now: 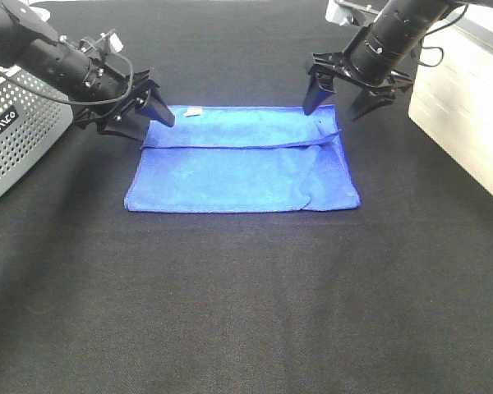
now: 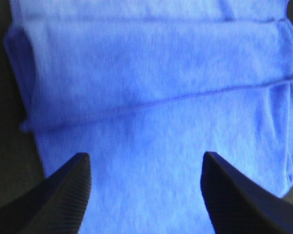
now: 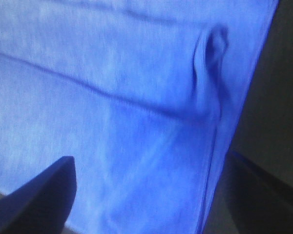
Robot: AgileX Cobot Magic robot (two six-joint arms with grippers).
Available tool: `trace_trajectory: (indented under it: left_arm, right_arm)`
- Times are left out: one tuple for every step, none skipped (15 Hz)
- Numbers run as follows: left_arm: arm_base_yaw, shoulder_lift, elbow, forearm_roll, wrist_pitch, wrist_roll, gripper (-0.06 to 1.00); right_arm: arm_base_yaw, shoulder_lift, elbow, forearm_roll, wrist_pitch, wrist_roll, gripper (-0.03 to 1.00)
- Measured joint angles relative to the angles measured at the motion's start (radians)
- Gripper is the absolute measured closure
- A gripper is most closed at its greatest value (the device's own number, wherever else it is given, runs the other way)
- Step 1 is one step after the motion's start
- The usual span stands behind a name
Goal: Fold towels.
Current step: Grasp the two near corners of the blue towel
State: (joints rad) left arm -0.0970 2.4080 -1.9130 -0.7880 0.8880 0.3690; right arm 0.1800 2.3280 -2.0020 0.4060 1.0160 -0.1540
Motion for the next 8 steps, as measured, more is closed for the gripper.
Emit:
trace_trajectory:
  left_arm:
    - [0.0,-0.049,0.058,0.02,0.0,-0.021,0.34]
    - [0.0,-0.083,0.11,0.024,-0.011,-0.029,0.35]
    - [0.003,-0.126,0.177,0.026,-0.034,-0.032,0.36]
    - [0.003,-0.167,0.259,0.029,-0.067,-0.034,0.36]
    - [0.003,-0.197,0.336,0.034,-0.105,-0.041,0.36]
    - [0.003,-0.232,0.436,0.04,-0.164,-0.074,0.36]
    - [0.003,-0.236,0.484,0.04,-0.188,-0.095,0.36]
    - [0.003,-0.236,0.513,0.04,-0.205,-0.108,0.36]
  right_arm:
    - [0.0,-0.002,0.0,-0.009,0.033,0.018,0.2]
    - [0.0,-0.01,0.024,-0.018,0.057,0.035,0.21]
    - [0.0,-0.03,0.081,-0.023,0.055,0.045,0.22]
    - [0.0,-0.054,0.165,-0.029,0.035,0.05,0.22]
    - [-0.003,-0.097,0.262,-0.033,-0.016,0.046,0.22]
    - [-0.011,-0.141,0.364,-0.027,-0.077,0.034,0.22]
    - [-0.043,-0.198,0.496,0.029,-0.148,-0.002,0.22]
    - [-0.072,-0.212,0.549,0.08,-0.177,-0.051,0.22]
